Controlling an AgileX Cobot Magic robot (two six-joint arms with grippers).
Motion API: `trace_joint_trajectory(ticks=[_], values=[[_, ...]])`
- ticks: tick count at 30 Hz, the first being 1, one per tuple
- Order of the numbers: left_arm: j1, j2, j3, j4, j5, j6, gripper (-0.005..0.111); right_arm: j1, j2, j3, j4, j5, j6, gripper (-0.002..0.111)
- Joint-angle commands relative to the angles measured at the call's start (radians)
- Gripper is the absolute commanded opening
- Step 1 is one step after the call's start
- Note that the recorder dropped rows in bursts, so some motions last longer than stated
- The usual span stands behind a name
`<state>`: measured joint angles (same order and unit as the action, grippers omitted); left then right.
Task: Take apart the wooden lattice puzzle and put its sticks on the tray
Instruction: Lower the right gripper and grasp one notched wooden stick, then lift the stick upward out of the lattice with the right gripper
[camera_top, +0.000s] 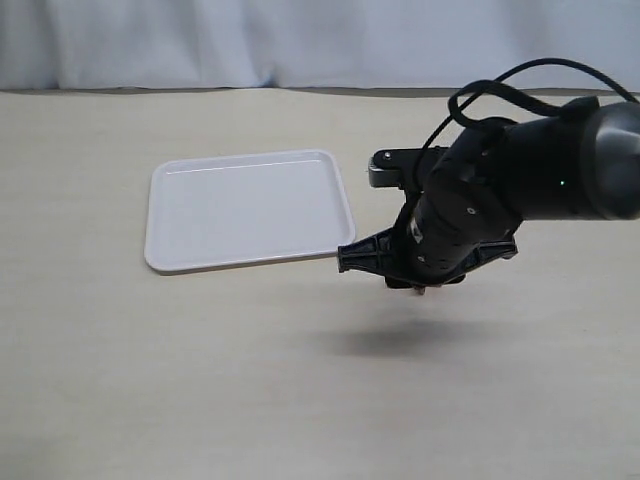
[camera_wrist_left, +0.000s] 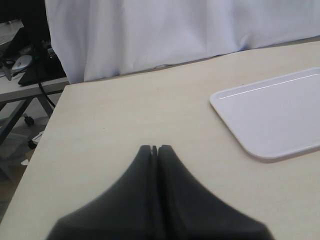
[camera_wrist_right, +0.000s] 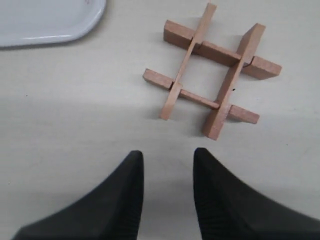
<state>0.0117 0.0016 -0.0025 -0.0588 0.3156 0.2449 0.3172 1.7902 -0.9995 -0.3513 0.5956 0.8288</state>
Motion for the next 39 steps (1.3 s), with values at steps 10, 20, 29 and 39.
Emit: trace_joint_trajectory(ticks=[10,20,29,39], values=[[0.001,-0.002,0.002,-0.003,-0.006,0.000,0.000,-0.006,0.001,0.049,-0.166,0.026,0.146,0.033],[0.001,-0.002,0.002,-0.003,-0.006,0.000,0.000,-0.020,0.013,0.099,-0.167,-0.154,0.274,0.033],[0.001,-0.002,0.002,-0.003,-0.006,0.000,0.000,-0.049,0.046,0.099,-0.210,-0.133,0.296,0.033],[0.001,-0.002,0.002,-0.003,-0.006,0.000,0.000,-0.049,0.075,0.099,-0.408,-0.123,0.517,0.033]])
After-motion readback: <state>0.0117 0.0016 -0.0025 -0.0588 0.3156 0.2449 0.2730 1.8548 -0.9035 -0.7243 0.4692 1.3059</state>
